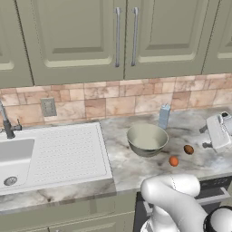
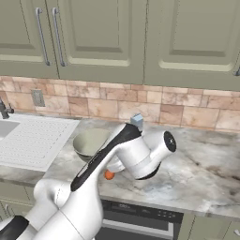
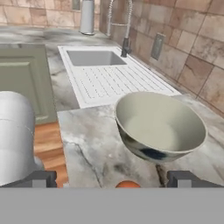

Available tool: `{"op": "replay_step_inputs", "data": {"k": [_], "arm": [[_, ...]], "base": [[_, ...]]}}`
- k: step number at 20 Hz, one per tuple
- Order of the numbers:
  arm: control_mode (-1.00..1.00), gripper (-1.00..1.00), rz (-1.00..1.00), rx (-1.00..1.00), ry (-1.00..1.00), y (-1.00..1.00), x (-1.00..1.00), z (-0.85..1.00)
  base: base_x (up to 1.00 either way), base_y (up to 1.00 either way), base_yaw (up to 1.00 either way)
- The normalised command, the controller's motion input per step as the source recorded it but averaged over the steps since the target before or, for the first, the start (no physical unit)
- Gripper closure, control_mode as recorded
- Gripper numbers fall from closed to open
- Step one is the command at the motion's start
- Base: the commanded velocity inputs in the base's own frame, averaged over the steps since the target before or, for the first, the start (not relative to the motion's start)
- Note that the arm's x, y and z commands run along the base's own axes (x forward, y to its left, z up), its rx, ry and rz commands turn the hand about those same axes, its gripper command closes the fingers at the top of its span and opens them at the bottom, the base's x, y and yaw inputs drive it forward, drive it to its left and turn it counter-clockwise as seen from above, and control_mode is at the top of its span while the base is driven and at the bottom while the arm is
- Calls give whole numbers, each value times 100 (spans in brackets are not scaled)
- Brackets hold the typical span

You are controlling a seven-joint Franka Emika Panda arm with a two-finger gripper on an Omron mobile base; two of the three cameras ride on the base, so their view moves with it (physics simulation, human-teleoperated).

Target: Gather the eggs and milk located in the vicinity of the sink area and place them right next to the bowl.

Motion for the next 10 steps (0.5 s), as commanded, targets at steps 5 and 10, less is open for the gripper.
{"op": "replay_step_inputs", "data": {"k": [5,10], "arm": [[-100,-100,-8,5,5,-18,0,-8],[-100,-100,-12,0,9,-15,0,-22]], "base": [[0,0,0],[0,0,0]]}}
